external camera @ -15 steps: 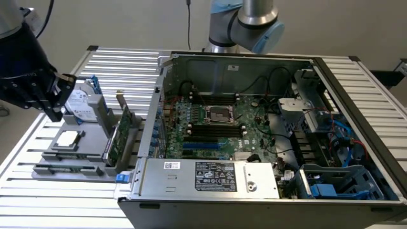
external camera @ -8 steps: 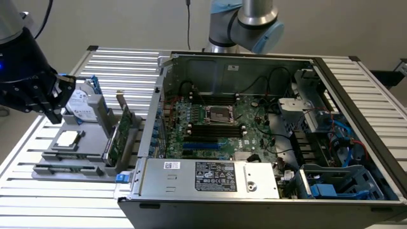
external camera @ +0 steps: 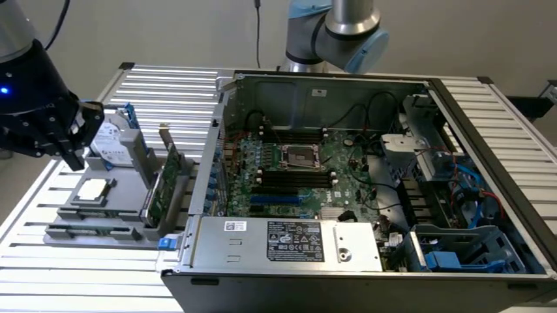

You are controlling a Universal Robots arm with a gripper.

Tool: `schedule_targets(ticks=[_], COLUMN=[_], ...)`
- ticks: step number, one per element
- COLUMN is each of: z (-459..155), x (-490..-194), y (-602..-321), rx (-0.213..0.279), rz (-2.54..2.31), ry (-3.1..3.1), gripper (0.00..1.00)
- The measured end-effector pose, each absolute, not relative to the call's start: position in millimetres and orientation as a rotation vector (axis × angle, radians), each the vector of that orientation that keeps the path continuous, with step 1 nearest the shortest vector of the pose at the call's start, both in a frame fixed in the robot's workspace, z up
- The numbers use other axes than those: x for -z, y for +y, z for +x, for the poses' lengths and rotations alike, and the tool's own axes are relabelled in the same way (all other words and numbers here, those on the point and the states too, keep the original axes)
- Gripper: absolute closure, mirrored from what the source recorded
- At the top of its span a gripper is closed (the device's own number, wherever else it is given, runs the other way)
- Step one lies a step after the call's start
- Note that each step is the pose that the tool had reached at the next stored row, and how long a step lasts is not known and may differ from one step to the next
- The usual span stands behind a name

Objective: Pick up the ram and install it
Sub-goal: 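Pick up the ram and move it above insertion slot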

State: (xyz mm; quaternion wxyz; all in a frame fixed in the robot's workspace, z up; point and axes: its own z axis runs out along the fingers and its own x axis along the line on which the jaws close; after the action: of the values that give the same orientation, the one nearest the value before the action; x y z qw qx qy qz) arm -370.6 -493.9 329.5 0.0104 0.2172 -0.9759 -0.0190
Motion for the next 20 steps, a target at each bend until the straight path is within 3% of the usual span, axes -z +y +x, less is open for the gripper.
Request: schedule_targets(ticks=[20], z=[-370.5], x=[-326.7], y=[-493.9], rx=[0.052], rz=[1.215], ry=[-2.867], gripper=[0.89])
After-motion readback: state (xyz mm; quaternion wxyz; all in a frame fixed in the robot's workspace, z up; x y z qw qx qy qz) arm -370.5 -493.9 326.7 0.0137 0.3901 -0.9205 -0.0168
